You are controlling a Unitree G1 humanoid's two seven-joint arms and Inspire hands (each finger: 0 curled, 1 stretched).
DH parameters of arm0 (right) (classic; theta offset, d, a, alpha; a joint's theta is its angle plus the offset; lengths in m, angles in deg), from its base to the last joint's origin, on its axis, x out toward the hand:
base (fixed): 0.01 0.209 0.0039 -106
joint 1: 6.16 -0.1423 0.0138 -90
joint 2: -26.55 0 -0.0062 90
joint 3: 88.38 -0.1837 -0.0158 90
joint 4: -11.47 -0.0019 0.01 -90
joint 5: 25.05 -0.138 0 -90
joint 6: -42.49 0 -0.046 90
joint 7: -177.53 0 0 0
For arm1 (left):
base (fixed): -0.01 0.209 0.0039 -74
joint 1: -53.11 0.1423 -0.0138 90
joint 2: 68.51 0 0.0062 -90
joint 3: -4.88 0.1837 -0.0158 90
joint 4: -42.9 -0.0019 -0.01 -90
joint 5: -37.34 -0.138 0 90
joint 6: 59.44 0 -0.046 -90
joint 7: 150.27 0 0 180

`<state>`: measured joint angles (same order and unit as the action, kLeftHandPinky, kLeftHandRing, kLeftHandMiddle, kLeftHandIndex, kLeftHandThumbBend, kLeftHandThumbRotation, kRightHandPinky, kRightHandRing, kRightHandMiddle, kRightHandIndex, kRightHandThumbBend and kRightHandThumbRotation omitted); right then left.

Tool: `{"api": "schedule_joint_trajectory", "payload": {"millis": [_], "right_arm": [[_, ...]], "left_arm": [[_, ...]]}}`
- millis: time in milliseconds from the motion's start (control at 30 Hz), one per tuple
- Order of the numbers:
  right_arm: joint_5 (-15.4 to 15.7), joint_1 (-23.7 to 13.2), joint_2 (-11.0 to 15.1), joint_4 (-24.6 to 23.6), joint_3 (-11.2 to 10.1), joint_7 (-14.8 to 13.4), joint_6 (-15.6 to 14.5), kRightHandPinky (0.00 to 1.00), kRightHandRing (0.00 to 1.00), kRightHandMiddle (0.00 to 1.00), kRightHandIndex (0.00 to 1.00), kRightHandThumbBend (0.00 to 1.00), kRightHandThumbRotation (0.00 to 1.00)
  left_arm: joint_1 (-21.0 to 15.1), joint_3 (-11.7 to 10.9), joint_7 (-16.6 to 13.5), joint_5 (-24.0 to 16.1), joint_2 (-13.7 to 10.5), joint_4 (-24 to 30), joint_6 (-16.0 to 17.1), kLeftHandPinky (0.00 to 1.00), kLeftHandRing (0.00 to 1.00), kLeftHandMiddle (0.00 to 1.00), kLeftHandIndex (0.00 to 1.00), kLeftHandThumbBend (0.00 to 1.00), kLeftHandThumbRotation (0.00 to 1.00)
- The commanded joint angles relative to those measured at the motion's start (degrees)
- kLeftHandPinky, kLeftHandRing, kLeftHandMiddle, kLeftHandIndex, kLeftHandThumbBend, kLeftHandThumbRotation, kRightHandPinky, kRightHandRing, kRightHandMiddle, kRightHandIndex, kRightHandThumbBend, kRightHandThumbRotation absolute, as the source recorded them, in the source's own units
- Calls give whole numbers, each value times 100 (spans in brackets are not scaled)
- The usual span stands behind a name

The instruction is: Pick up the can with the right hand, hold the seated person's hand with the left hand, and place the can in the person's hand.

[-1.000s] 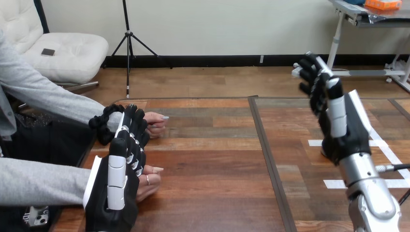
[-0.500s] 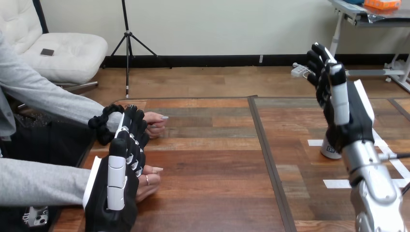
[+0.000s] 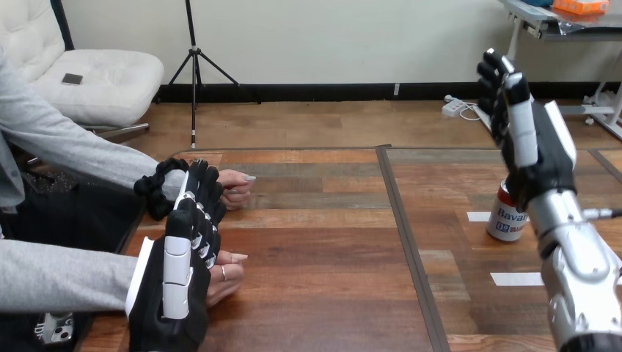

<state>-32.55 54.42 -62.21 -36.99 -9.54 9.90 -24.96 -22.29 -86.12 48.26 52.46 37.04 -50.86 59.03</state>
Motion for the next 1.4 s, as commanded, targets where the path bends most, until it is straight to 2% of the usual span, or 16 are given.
{"api": "schedule_joint_trajectory", "payload": {"millis": [0,267,433,600,933,1367], "right_arm": [[89,-789,289,436,-88,-104,7,100,99,97,97,98,100],[217,-1101,417,912,-98,-273,-1,100,99,96,95,99,100],[291,-1309,503,1252,-95,-411,7,100,98,95,94,95,100],[343,-1478,563,1572,-100,-513,63,96,96,94,92,92,100],[467,-1851,731,2162,-87,-657,-166,91,94,93,92,99,97],[545,-2141,875,2624,-112,-840,-397,96,96,93,92,100,93]], "left_arm": [[-284,-14,28,8,-13,52,45,100,100,100,99,76,100],[-304,-33,65,48,-5,-17,121,100,100,100,99,76,100],[-304,-46,35,24,14,-32,140,100,100,100,99,76,100],[-309,-50,36,24,20,-48,150,100,100,100,99,76,100],[-303,-44,34,8,-8,7,114,100,100,100,99,76,100],[-369,-87,28,5,5,-122,246,100,100,99,98,77,100]]}}
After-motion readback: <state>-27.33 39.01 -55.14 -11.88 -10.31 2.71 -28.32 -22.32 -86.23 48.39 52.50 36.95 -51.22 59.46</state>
